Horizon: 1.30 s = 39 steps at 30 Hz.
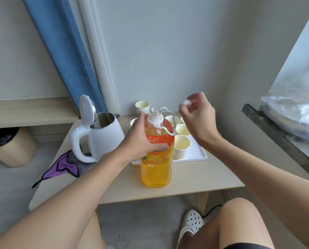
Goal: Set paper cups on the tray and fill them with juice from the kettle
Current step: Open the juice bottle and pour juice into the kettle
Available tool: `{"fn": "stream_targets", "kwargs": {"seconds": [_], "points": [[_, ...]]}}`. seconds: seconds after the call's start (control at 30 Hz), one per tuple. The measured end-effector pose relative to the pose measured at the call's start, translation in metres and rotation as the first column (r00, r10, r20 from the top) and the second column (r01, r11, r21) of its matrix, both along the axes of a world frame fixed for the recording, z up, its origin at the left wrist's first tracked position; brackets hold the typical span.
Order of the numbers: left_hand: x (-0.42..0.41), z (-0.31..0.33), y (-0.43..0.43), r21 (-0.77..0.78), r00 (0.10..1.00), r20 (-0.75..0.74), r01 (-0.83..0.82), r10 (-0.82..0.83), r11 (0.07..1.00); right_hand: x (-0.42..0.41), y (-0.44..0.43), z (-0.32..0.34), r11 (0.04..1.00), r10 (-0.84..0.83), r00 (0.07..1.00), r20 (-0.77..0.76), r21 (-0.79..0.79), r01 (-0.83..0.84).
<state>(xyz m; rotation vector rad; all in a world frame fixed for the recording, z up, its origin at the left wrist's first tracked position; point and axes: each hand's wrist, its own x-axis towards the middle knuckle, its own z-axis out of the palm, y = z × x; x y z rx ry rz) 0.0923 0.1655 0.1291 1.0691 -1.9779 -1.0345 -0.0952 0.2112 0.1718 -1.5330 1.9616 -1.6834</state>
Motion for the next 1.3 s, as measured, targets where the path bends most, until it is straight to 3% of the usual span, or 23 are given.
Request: {"fn": "stream_targets", "kwargs": {"seconds": [0.13, 0.23, 0.47, 0.87, 1.1, 1.3], "points": [[-0.001, -0.001, -0.002, 0.007, 1.000, 0.019, 0.003, -0.003, 1.000, 0.028, 0.004, 0.022, 0.975, 0.220, 0.975, 0.031, -0.040, -0.219], [-0.001, -0.002, -0.003, -0.018, 1.000, 0.030, 0.009, -0.009, 1.000, 0.038, 0.002, 0.024, 0.947, 0.320, 0.946, -0.050, 0.019, -0.320], [0.001, -0.005, -0.005, 0.013, 0.999, 0.049, -0.004, 0.003, 1.000, 0.031, -0.002, 0.023, 0.932, 0.359, 0.899, -0.252, 0.142, -0.333], [0.000, -0.008, -0.007, 0.023, 0.999, 0.052, 0.010, -0.012, 1.000, 0.018, -0.007, 0.038, 0.863, 0.502, 0.776, -0.381, 0.272, -0.425], [0.000, -0.008, -0.008, 0.013, 0.997, 0.071, 0.011, -0.012, 1.000, 0.026, -0.005, 0.038, 0.903, 0.430, 0.803, -0.413, 0.189, -0.386], [0.000, -0.009, -0.009, 0.020, 0.998, 0.068, 0.008, -0.010, 1.000, 0.027, -0.003, 0.042, 0.873, 0.488, 0.761, -0.427, 0.253, -0.417]]}}
